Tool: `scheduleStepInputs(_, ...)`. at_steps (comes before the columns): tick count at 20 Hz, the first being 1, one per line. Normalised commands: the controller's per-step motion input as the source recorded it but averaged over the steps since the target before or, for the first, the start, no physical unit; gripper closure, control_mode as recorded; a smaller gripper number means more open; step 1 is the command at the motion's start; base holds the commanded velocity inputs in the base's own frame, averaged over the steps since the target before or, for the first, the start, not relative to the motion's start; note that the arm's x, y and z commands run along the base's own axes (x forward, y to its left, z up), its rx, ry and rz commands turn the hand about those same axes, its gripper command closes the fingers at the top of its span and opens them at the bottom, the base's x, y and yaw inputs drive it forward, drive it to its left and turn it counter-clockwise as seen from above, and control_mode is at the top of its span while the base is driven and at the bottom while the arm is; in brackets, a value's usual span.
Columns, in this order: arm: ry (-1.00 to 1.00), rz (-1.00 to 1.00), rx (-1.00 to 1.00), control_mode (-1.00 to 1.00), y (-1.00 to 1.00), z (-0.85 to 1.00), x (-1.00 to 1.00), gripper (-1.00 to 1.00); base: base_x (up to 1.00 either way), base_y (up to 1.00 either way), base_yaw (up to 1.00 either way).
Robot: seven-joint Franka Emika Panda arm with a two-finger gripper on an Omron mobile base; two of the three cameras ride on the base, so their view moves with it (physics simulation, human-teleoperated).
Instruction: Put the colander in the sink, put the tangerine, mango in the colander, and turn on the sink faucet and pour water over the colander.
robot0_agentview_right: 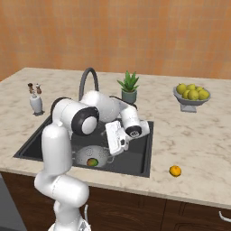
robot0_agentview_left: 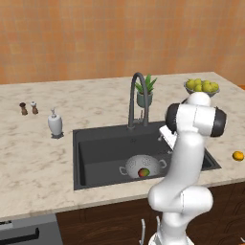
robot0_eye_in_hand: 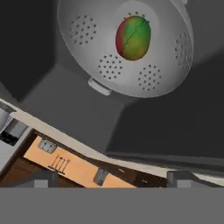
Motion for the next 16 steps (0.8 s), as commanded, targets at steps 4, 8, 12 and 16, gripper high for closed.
scheduleStepInputs(4, -0.24, -0.16, 0.0, -1.0, -0.24, 1.0, -0.8, -1.0, 0.0, 0.0, 0.0)
scheduleStepInputs(8, -0.25, -0.16, 0.0, -1.0, -0.17, 1.0, -0.76, -1.0, 0.0, 0.0, 0.0)
scheduleStepInputs(12, -0.14, -0.16, -0.05, -1.0, -0.02, 1.0, -0.53, -1.0, 0.0, 0.0, 0.0)
scheduleStepInputs(16, -0.11, -0.06, -0.19, -1.0, -0.01, 1.0, -0.66, -1.0, 0.0, 0.0, 0.0)
